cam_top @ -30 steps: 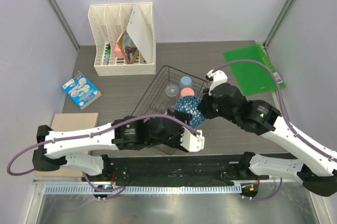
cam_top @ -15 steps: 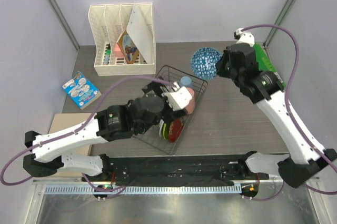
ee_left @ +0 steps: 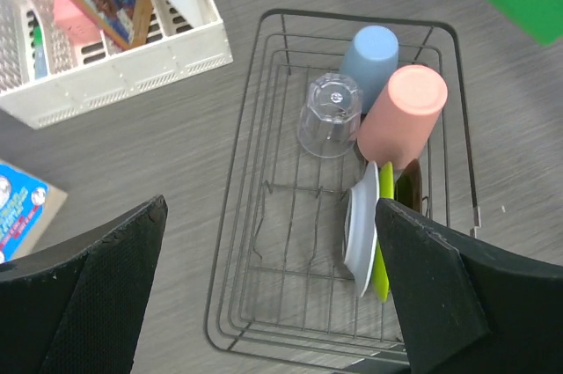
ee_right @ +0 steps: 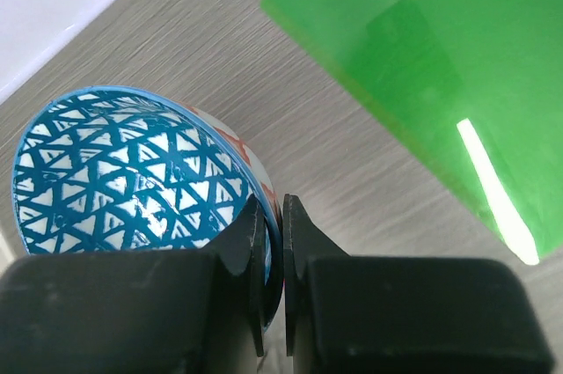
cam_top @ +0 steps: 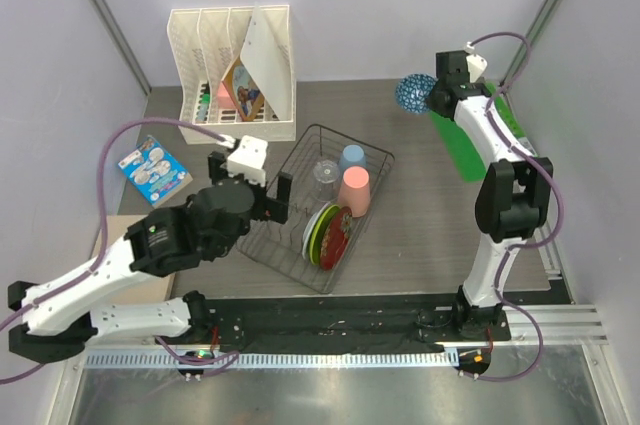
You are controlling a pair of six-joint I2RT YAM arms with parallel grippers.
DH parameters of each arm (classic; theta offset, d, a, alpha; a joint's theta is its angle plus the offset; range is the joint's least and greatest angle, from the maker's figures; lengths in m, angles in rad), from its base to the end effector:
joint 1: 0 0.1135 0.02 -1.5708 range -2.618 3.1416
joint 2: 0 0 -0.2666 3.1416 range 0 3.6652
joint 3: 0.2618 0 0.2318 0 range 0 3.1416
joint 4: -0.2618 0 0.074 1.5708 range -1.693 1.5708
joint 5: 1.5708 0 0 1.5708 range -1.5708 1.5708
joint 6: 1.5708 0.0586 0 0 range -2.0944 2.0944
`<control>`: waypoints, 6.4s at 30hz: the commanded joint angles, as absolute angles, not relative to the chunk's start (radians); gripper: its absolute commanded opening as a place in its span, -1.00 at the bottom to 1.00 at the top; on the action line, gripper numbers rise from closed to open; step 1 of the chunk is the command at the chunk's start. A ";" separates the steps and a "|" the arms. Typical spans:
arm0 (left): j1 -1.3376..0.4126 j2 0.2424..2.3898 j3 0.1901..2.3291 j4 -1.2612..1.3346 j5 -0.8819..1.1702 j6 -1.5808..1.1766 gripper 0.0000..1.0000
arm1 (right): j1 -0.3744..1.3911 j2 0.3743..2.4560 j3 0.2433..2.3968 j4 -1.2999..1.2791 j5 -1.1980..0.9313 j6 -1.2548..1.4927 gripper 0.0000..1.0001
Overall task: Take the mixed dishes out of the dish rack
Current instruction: Place the bowl at the center of the board, then pick up the cup from the dish rack, then place the cup at the center of the board.
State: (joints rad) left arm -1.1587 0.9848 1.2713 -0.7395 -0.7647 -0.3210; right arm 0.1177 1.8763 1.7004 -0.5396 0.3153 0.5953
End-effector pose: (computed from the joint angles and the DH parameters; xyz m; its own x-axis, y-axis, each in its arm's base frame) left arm 0.1072 -0.1440 0.4055 -0.2963 0.1094 -0.9488 0.3355 0.9420 0.0038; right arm 0.4282 0.0323 0.3026 -0.4716 0.4811 -0.7390 0.4653 0.8477 0.2548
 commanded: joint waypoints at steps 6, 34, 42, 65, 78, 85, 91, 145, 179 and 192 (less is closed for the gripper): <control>-1.154 0.857 1.132 -0.660 -0.870 -0.463 1.00 | 0.084 2.008 1.648 -0.267 0.226 0.636 -0.98; -1.154 0.917 1.106 -0.718 -0.859 -0.552 1.00 | 0.072 1.985 1.608 -0.230 0.097 0.762 0.36; -1.154 0.956 1.095 -0.690 -0.870 -0.540 1.00 | 0.090 1.686 1.423 -0.166 0.081 0.842 0.38; -1.152 0.977 0.999 -0.594 -0.835 -0.620 0.99 | 0.689 1.155 0.851 -0.146 0.402 0.391 0.96; -1.154 1.002 0.996 -0.609 -0.819 -0.644 1.00 | 0.736 1.221 0.845 -0.083 0.345 0.425 0.99; -1.152 1.008 0.977 -0.598 -0.813 -0.646 1.00 | 0.762 1.310 0.868 -0.078 0.342 0.426 0.99; -1.152 1.009 0.966 -0.597 -0.810 -0.649 1.00 | 0.764 1.338 0.865 -0.054 0.325 0.433 0.99; -1.154 1.052 0.942 -0.572 -0.749 -0.670 0.99 | 0.785 1.266 0.857 -0.023 0.318 0.385 -0.21; -0.907 0.597 0.611 0.169 -0.241 -0.853 0.94 | 0.733 0.761 0.485 0.621 -0.064 0.840 -0.98; -0.796 0.652 0.534 0.345 -0.037 -0.996 0.71 | 0.733 0.818 0.445 0.831 -0.136 0.945 -0.98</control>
State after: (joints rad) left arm -0.8211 0.6369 0.5339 0.2146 -0.1261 -0.9436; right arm 0.7364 0.8124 0.4416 0.6888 -0.1001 0.9039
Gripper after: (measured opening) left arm 0.867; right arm 0.658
